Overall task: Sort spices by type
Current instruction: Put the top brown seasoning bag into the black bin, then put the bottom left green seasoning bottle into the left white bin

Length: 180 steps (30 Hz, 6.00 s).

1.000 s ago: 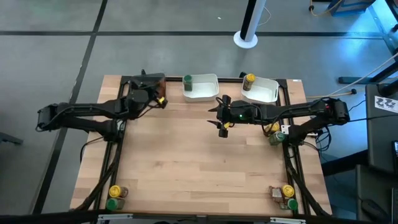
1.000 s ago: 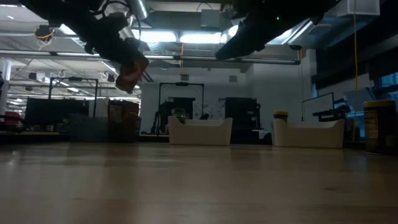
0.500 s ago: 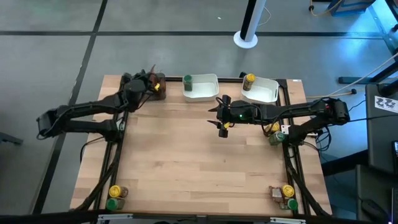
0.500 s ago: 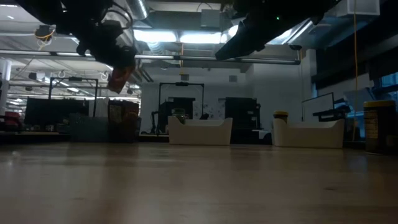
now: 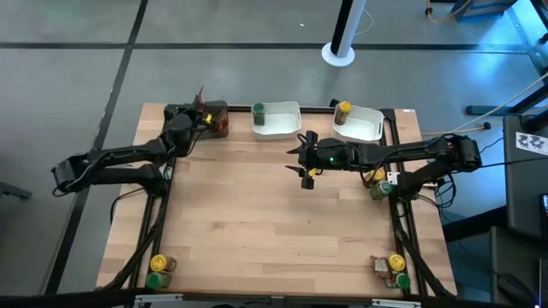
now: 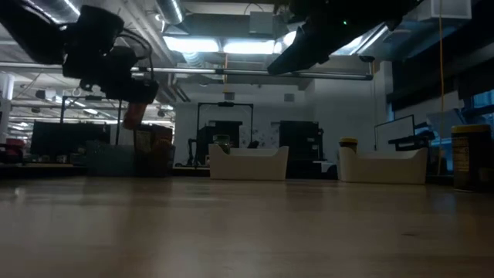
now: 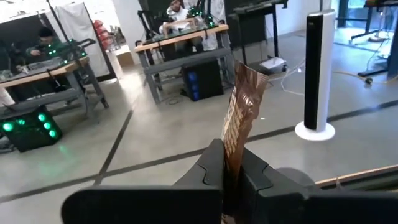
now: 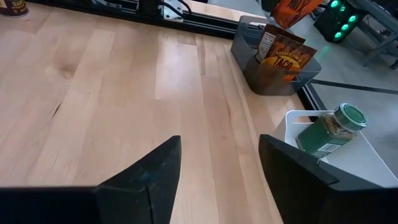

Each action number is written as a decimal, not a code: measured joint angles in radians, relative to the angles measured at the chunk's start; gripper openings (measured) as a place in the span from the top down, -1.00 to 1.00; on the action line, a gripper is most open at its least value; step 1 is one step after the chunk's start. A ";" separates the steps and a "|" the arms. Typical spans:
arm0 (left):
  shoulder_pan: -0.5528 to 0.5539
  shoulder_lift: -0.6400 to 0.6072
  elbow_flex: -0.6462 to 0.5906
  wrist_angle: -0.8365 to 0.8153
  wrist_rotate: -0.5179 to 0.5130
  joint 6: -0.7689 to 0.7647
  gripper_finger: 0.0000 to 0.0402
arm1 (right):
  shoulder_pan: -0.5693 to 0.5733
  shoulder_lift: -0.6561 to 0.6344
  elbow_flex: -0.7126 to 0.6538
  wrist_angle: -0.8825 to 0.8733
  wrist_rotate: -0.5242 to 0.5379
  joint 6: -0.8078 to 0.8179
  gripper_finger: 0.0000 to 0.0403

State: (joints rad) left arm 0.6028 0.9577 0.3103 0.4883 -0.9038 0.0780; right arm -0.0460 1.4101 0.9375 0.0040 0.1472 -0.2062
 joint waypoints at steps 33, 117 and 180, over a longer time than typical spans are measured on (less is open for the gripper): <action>0.079 0.104 -0.189 0.190 0.168 -0.195 1.00 | 0.000 0.000 0.000 0.064 0.000 -0.032 -0.07; -0.373 -0.216 0.260 -0.493 0.328 -0.047 0.00 | 0.000 0.000 0.001 0.047 -0.001 -0.034 -0.07; -1.205 0.805 1.507 -1.521 0.491 -0.470 -0.04 | 0.000 0.000 0.001 0.077 -0.001 -0.034 -0.07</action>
State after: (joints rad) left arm -0.6024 1.7625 1.8169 -1.0325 -0.4128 -0.3921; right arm -0.0462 1.4097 0.9382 0.0806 0.1467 -0.2403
